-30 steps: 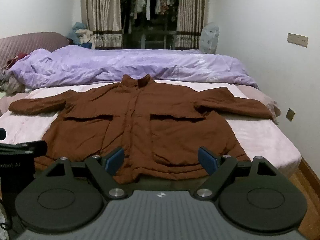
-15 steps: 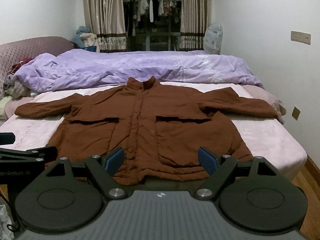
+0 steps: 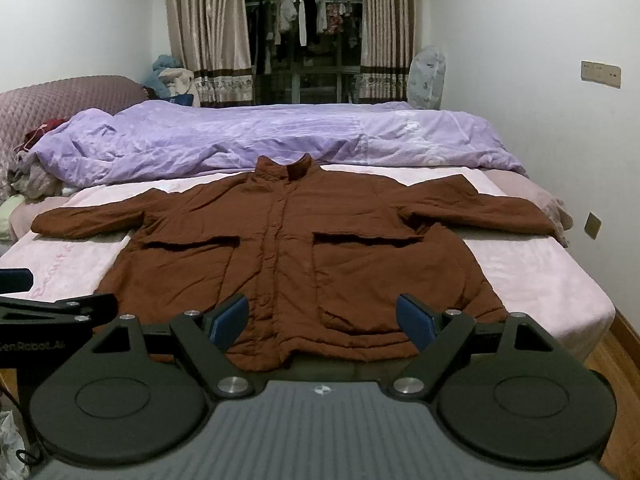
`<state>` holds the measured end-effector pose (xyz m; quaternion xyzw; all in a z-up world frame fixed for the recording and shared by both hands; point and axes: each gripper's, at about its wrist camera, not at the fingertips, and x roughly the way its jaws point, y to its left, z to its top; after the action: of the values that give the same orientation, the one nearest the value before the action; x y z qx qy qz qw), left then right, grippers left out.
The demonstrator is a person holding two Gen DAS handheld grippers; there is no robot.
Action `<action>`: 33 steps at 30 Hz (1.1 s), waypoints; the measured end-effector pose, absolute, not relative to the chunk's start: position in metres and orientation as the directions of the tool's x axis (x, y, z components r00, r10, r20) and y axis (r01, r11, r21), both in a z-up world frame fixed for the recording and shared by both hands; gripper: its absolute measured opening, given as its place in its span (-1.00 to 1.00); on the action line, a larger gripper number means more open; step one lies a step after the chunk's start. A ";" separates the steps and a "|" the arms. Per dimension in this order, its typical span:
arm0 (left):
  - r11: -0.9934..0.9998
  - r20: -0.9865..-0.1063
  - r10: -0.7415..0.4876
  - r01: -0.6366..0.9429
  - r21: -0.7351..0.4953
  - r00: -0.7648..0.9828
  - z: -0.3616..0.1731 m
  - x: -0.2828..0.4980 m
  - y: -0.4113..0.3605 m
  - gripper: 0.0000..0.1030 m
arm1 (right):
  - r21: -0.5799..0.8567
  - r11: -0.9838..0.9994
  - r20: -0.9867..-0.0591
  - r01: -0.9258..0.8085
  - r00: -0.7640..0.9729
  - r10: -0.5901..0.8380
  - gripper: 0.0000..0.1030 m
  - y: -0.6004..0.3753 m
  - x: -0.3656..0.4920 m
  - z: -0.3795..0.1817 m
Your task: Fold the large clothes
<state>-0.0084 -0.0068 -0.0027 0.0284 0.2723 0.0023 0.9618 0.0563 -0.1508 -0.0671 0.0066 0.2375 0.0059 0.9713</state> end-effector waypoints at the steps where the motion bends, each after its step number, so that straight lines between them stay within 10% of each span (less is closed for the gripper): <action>1: 0.998 -0.524 0.018 0.013 0.055 0.852 -0.003 -0.009 -0.007 1.00 | 0.016 1.000 -0.461 -0.009 0.887 0.015 0.90 -0.151 0.056 -0.067; 33: 0.998 -0.528 0.013 0.019 0.055 0.849 -0.006 -0.007 -0.011 1.00 | 0.015 1.000 -0.462 -0.011 0.887 0.017 0.90 -0.145 0.055 -0.071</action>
<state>-0.0071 -0.0106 -0.0061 0.0290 0.2747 -0.0015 0.9611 0.0552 -0.1448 -0.0712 0.0062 0.2381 0.0072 0.9712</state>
